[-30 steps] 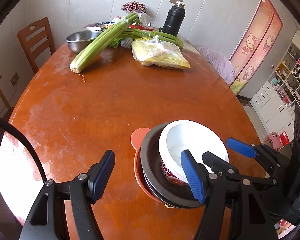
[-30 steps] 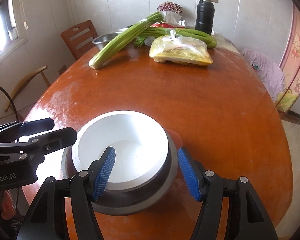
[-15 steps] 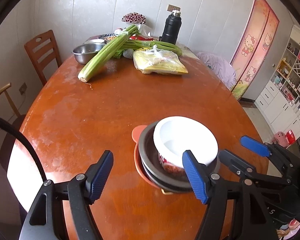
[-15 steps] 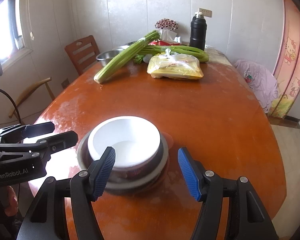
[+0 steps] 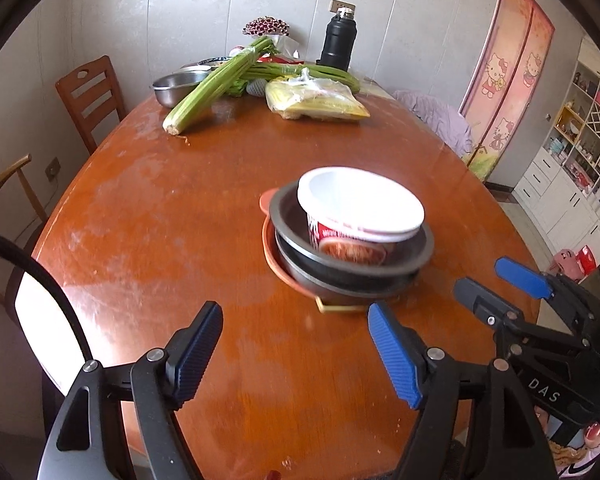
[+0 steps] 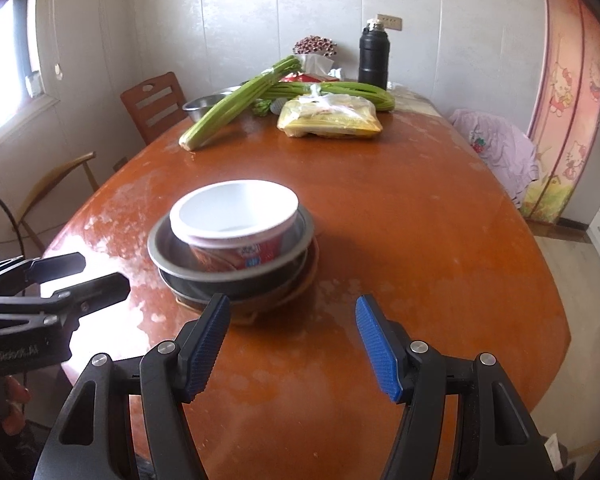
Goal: Organize plates and bowls
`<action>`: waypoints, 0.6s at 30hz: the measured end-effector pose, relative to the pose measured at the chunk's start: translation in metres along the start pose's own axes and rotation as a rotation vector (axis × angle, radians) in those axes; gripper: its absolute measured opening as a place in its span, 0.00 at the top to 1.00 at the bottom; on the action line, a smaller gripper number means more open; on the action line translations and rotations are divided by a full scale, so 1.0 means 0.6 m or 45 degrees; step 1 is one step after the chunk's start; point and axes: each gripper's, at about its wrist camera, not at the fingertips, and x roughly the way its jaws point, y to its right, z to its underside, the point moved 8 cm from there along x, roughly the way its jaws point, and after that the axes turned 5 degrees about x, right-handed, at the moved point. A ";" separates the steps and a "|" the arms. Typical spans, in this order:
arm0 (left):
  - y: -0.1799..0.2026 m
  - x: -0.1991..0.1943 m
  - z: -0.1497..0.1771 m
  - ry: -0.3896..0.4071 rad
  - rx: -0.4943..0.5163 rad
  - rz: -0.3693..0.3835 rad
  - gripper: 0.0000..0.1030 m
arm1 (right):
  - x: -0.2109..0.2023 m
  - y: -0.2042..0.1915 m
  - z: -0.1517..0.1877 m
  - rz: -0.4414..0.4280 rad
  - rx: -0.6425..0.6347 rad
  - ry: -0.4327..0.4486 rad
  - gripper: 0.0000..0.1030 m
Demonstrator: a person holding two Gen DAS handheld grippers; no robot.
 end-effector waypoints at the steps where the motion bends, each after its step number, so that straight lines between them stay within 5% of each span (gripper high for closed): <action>1: 0.001 0.000 0.005 0.001 0.000 -0.002 0.27 | 0.000 -0.001 0.003 -0.002 0.007 -0.002 0.35; 18: 0.007 0.018 0.056 -0.029 0.009 -0.034 0.27 | 0.015 -0.004 0.067 0.048 0.043 -0.055 0.35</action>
